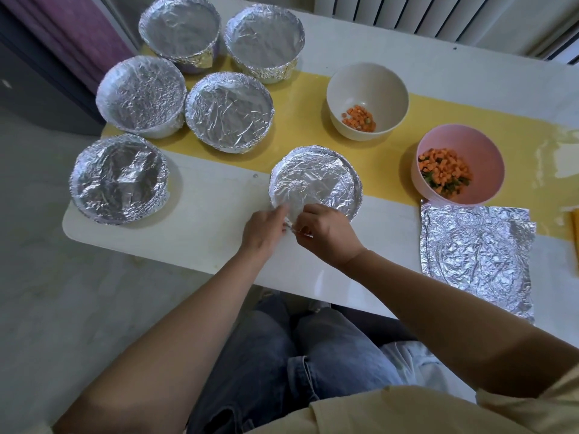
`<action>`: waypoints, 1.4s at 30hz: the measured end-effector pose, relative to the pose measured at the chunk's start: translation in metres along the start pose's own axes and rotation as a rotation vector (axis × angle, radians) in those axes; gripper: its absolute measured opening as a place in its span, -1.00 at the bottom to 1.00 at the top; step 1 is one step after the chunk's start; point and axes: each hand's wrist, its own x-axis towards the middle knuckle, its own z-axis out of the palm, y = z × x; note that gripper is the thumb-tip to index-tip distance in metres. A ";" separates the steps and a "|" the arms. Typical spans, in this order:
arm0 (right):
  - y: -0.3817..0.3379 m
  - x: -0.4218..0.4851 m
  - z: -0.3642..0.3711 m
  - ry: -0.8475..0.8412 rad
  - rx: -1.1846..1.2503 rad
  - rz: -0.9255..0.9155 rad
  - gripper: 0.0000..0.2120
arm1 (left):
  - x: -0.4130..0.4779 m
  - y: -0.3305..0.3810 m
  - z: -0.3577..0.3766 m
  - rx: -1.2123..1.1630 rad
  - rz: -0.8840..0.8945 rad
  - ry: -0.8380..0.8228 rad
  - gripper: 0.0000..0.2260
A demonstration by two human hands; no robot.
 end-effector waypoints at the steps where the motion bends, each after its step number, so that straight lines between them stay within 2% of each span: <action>1: -0.001 0.001 0.002 0.004 -0.005 0.000 -0.87 | -0.003 0.001 0.001 -0.006 -0.020 -0.030 -0.68; 8: 0.001 -0.001 -0.005 -0.097 -0.016 -0.044 -0.83 | 0.002 -0.002 0.004 0.026 -0.038 -0.073 -0.78; 11: 0.008 -0.010 -0.013 -0.113 -0.058 -0.050 -0.77 | 0.004 -0.002 0.003 0.044 -0.042 -0.059 -0.73; 15: 0.015 -0.021 -0.018 -0.070 -0.074 -0.047 -0.88 | 0.000 0.002 0.004 0.035 -0.051 -0.034 -0.73; 19: 0.010 -0.018 -0.015 -0.057 -0.066 -0.072 -0.92 | -0.010 0.000 0.011 0.135 -0.129 -0.097 -0.72; 22: 0.007 -0.018 -0.012 -0.050 -0.059 -0.065 -0.95 | -0.013 0.001 0.015 0.029 -0.151 -0.107 -0.78; 25: 0.003 -0.018 -0.010 -0.037 -0.051 -0.041 -0.95 | -0.012 0.001 0.016 -0.021 -0.137 -0.087 -0.74; 32: 0.000 -0.016 -0.010 -0.028 -0.050 -0.034 -0.88 | -0.015 -0.001 0.012 0.091 -0.183 -0.113 -0.63; 35: 0.000 -0.016 -0.010 -0.056 -0.029 -0.039 -0.91 | -0.014 -0.003 0.013 0.093 -0.140 -0.105 -0.64; 39: 0.009 -0.017 -0.020 -0.114 -0.066 -0.095 -0.76 | -0.007 -0.002 0.008 0.109 -0.062 -0.042 -0.65; 42: 0.015 -0.018 -0.026 -0.098 -0.094 -0.130 -0.84 | -0.005 -0.005 -0.001 0.113 -0.038 -0.002 -0.67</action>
